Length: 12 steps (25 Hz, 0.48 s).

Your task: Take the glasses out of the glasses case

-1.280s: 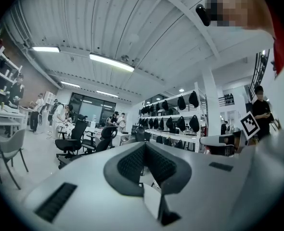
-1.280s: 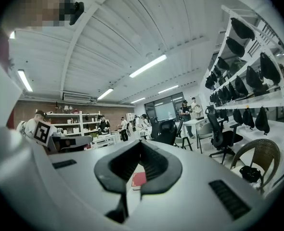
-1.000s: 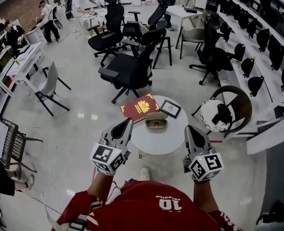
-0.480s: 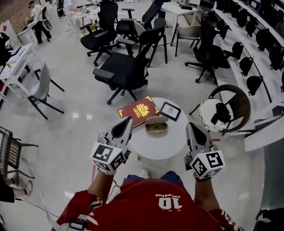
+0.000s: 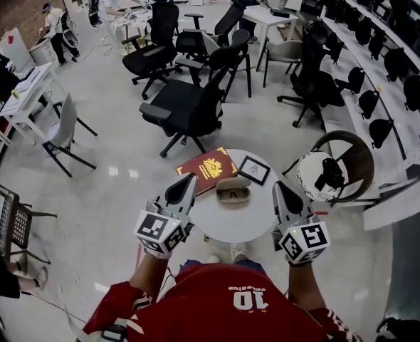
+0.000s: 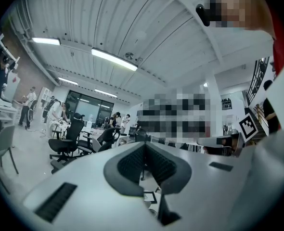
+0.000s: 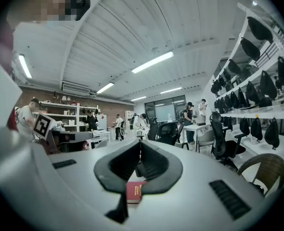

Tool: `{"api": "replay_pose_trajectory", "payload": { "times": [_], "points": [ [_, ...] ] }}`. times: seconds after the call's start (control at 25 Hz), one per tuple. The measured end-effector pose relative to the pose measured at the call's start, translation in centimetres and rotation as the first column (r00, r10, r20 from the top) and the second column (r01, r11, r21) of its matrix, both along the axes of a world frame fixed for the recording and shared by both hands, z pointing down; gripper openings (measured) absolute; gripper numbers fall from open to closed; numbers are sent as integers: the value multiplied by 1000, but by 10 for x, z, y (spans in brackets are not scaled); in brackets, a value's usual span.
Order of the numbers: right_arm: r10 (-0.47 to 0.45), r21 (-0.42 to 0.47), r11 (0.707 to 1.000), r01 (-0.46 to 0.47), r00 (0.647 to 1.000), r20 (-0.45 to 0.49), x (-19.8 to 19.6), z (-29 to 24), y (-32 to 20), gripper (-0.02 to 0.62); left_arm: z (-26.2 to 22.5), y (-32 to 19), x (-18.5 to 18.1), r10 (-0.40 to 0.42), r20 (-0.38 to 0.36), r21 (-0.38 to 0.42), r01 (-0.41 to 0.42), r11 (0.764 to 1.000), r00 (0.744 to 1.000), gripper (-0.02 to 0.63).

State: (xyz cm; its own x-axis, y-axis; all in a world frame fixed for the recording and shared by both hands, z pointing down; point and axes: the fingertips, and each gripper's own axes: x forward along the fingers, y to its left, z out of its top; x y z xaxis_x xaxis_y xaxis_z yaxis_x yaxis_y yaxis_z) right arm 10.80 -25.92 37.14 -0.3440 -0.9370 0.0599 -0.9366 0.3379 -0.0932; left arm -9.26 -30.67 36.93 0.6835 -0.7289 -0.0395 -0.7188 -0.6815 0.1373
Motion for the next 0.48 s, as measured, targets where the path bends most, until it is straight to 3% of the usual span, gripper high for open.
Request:
{"api": "replay_pose_trajectory", "payload": {
  "times": [0.28, 0.36, 0.48],
  "points": [
    [-59, -22, 998, 58, 998, -10, 3, 8, -16, 20, -3, -7, 3, -18, 0, 3, 18, 1000, 1000, 8],
    [-86, -41, 996, 85, 996, -20, 3, 16, -20, 71, 0, -8, 6, -18, 0, 1, 18, 1000, 1000, 8],
    [-115, -71, 991, 111, 992, -49, 4, 33, -30, 77, 8, -11, 11, -11, 10, -7, 11, 1000, 1000, 8]
  ]
}}
